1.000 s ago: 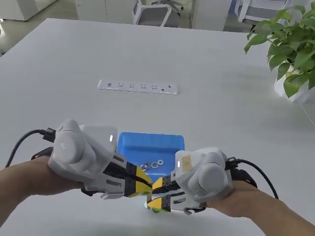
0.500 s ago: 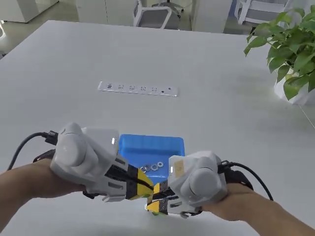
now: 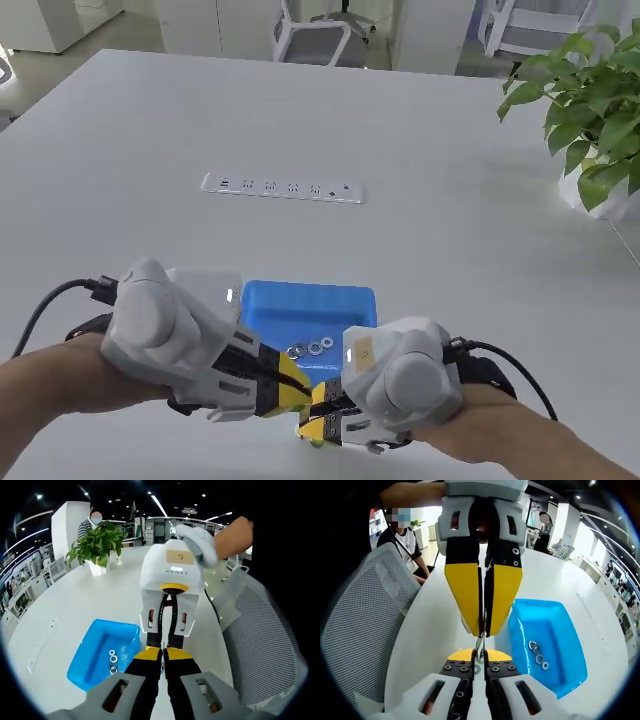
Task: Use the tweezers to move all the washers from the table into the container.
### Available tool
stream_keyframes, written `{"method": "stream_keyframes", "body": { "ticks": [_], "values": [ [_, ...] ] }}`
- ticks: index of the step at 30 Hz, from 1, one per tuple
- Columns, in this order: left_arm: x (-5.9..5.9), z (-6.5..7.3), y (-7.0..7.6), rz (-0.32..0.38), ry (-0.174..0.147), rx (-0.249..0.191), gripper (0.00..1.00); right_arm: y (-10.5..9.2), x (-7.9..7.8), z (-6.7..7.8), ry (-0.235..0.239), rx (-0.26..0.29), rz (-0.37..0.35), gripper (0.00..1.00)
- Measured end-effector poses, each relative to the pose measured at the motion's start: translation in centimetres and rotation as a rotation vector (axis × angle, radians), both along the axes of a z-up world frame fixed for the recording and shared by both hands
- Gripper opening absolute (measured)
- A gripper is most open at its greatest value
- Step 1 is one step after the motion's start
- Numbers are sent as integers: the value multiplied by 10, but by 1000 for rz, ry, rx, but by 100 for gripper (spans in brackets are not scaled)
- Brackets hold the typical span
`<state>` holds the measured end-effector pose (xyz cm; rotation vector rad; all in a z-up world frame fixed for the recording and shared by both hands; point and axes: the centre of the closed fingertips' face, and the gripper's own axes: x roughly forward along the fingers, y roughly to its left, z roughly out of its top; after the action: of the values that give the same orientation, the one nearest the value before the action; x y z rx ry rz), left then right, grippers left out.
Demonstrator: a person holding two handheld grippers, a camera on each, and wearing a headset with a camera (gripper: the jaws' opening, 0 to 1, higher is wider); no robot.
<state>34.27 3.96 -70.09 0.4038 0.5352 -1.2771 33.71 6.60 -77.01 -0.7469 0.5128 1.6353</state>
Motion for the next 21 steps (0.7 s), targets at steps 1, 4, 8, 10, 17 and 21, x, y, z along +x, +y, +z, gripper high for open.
{"method": "stream_keyframes", "body": {
  "ticks": [1, 4, 8, 10, 17, 21],
  "values": [
    [0, 0, 0, 1, 0, 1, 7, 0, 0, 0, -1, 0, 1, 7],
    [-1, 2, 2, 9, -2, -4, 10, 0, 0, 0, 1, -2, 1, 7],
    [-2, 4, 5, 31, 5, -16, 16, 1, 0, -1, 2, -4, 0, 7],
    [-3, 4, 9, 46, 7, -16, 19, 0, -1, 0, 5, -5, 0, 7],
    [-9, 4, 21, 109, 31, -42, 32, 0, -3, 0, 6, -9, 5, 7],
    [-11, 5, 29, 162, 40, -71, 44, 0, -4, 0, 6, -10, 4, 7]
  ]
}}
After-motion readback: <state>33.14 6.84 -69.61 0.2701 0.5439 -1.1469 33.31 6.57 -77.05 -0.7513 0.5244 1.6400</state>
